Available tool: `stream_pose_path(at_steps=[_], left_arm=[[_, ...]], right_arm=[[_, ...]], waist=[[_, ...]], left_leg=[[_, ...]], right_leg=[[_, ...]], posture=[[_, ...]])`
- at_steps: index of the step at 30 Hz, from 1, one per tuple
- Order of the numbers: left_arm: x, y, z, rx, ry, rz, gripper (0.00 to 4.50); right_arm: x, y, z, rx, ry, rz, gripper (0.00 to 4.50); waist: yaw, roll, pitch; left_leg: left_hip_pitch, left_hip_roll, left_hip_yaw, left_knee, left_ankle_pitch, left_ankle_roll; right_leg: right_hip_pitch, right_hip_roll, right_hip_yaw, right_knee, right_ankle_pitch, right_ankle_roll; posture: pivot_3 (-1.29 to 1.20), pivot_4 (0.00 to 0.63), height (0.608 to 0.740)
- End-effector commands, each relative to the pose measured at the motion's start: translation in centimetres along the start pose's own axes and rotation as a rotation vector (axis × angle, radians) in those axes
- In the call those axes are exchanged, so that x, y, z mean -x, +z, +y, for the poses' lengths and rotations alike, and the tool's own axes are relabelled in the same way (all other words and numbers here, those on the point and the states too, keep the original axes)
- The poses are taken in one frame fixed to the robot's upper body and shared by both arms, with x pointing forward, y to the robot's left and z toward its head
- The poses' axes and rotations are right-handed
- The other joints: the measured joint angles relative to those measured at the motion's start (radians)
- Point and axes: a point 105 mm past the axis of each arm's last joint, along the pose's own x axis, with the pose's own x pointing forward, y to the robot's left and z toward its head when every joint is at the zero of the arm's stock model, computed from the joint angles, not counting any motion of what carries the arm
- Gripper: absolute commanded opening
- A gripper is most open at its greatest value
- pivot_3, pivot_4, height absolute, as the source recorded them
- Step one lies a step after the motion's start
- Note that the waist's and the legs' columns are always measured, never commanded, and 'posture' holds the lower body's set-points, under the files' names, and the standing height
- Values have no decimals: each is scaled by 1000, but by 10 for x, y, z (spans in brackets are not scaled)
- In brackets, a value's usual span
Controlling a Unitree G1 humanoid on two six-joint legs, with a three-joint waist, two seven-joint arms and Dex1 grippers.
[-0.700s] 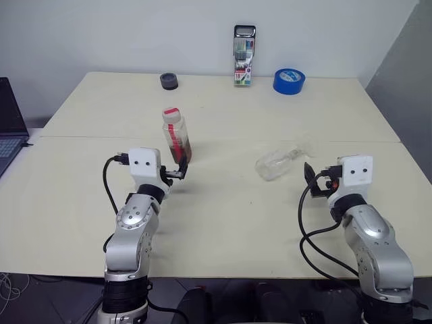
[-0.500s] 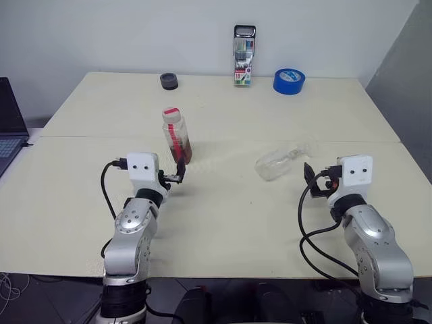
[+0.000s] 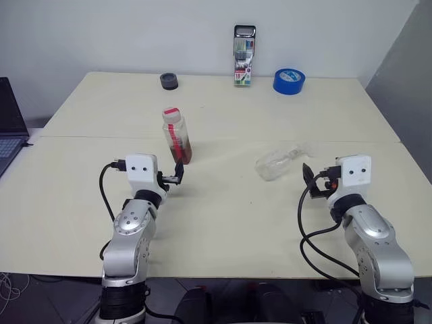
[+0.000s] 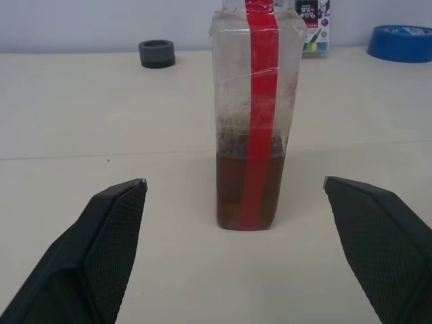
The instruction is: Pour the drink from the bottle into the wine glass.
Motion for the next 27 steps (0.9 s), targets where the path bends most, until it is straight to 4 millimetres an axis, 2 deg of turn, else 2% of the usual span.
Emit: stream_pose_path(at_steps=[1, 7, 9, 13, 17, 22, 27], left_arm=[[-2, 16, 1, -17, 7, -64, 4484], [-6, 18, -2, -18, -3, -69, 4484], [-8, 19, -3, -18, -6, -71, 4484], [-12, 19, -3, -18, -6, -72, 4484], [-18, 20, -6, -14, -21, -78, 4484], [-27, 25, -8, -32, -33, -101, 4484], [-31, 26, -7, -35, -34, -107, 4484]], right_arm=[[3, 17, 0, 20, 5, -76, 4500], [1, 23, 7, 37, 91, -89, 4500], [1, 34, 12, 25, 176, -120, 4500], [3, 73, 29, 6, 465, -206, 4500], [9, 95, 42, -6, 709, -210, 4500], [18, 104, 57, -45, 888, -197, 4500], [19, 103, 60, -47, 907, -186, 4500]], waist=[[0, 0, 0], [0, 0, 0], [0, 0, 0], [-1, 1, 1], [1, 1, 1], [3, 1, 1], [3, 1, 1]], left_leg=[[0, 0, 0, 0, 0, 0], [0, 0, 0, 0, 0, 0], [0, 0, 0, 0, 0, 0], [0, 0, 0, 0, 0, 0], [-1, 0, -1, 0, 0, 0], [-2, 0, -2, 1, 0, 1], [-2, 0, -1, 1, 0, 1]], right_leg=[[0, 0, 0, 0, 0, 0], [0, 0, 0, 0, 0, 0], [0, 0, 0, 0, 0, 0], [0, 0, 0, 0, 0, 0], [0, 0, -1, -1, 0, 0], [0, 0, -2, -1, 0, 0], [0, 0, -2, -1, 0, 0]], posture=[[0, 150, 740], [0, 150, 740], [0, 150, 740], [0, 150, 740], [0, 150, 740], [0, 150, 740], [0, 150, 740]])
